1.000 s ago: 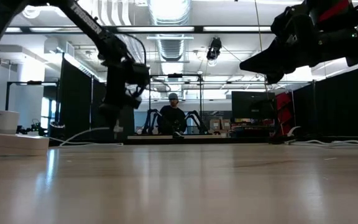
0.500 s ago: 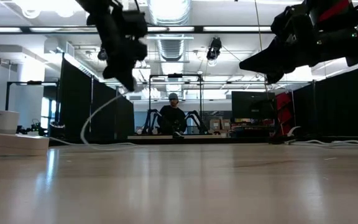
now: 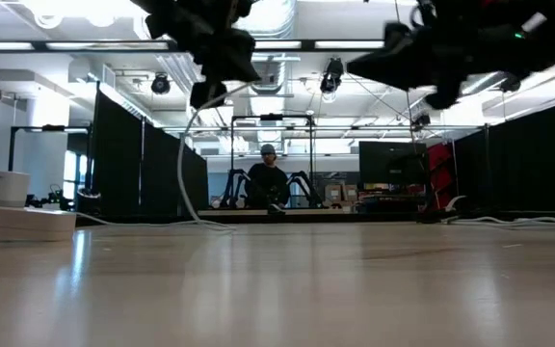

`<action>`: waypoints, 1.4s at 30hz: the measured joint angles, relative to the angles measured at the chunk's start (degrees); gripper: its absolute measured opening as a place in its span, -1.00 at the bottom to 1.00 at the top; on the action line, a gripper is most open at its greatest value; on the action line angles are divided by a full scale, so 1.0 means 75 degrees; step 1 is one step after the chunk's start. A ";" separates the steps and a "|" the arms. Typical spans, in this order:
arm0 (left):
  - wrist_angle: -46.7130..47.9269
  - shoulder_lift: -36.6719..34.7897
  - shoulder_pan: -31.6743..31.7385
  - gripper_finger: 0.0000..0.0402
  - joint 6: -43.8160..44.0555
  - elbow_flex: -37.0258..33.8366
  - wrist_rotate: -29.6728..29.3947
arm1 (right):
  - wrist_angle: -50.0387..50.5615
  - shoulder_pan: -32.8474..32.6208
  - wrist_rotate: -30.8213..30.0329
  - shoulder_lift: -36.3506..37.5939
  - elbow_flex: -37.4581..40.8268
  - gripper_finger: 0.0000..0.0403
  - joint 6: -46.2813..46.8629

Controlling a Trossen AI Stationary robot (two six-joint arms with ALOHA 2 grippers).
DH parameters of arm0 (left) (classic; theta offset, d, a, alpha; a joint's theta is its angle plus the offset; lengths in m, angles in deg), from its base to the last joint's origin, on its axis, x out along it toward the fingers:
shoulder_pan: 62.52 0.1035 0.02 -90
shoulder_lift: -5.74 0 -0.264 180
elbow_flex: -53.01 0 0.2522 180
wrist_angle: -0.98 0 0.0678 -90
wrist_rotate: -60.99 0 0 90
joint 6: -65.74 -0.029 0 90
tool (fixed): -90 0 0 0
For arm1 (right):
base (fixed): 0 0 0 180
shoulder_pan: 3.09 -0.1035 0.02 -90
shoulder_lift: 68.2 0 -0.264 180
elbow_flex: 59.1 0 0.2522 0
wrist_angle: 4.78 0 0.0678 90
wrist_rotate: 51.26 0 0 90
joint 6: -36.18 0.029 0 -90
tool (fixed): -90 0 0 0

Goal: Insert USB
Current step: Insert the top left white charger cable into the white charger adapter connected to the left white outlet extension

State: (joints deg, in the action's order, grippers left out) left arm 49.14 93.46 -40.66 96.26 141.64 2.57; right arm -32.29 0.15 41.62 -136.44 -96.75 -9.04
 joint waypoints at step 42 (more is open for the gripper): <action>0.0750 0.0050 -0.5746 -0.92 0.7663 -0.1002 -0.7052 | 0.2436 0.0019 -0.0592 -0.1213 -0.1512 -1.00 0.1863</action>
State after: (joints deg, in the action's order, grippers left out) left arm 54.77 93.84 -83.76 153.73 134.13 -50.32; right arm -14.01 0.30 37.18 -145.54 -108.08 4.93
